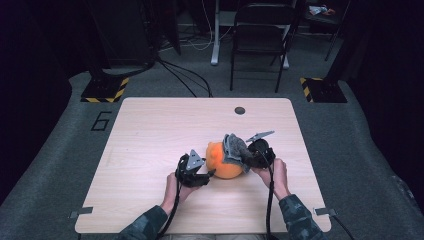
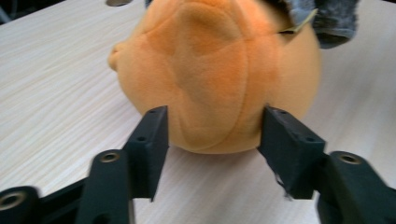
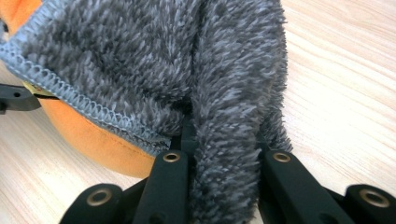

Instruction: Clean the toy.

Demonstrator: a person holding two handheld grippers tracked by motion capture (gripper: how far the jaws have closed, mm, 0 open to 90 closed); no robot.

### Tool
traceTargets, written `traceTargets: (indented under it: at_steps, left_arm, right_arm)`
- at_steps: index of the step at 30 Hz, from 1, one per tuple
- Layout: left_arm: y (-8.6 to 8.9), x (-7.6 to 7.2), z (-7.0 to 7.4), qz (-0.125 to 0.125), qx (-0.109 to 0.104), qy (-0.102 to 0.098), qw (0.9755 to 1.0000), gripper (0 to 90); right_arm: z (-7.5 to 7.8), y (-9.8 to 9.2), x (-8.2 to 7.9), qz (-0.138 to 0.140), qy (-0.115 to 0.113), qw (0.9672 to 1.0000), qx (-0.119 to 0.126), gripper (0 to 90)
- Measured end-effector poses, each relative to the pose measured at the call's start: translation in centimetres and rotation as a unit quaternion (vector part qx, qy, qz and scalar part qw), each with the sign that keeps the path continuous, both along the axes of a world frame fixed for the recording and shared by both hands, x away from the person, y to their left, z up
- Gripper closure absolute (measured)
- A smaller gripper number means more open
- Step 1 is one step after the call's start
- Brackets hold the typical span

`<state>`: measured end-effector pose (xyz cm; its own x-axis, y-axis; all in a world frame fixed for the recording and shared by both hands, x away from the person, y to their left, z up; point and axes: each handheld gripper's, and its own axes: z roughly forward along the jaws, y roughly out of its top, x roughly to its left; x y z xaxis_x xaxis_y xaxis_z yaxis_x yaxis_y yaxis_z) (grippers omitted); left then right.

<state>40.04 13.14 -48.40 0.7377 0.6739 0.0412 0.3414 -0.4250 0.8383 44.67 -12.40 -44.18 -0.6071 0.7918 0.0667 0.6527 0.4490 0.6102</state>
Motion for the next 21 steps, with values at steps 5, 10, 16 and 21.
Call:
traceTargets:
  at_steps: [5, 10, 16, 21]
  left_arm:
    - [-0.8, -0.1, -0.7, -0.008, 0.003, -0.023, 0.9997, 51.4]
    - [-0.8, -0.1, -0.6, 0.0, 0.007, -0.024, 0.9997, 73.3]
    - [-0.1, 0.1, 0.2, 0.007, -0.028, 0.01, 0.9995, 79.0]
    - [0.5, -0.7, 1.0, 0.013, -0.052, 0.028, 0.9982, 79.4]
  right_arm:
    - [-0.1, 0.3, 0.1, 0.0, -0.007, 0.9999, -0.009, 77.3]
    - [0.1, 0.3, -0.1, 0.004, -0.012, 0.9999, -0.009, 77.3]
    - [2.3, 0.7, -1.1, 0.002, -0.049, 0.9987, -0.011, 77.3]
    - [4.7, 3.2, -3.2, 0.037, -0.078, 0.9961, -0.017, 77.3]
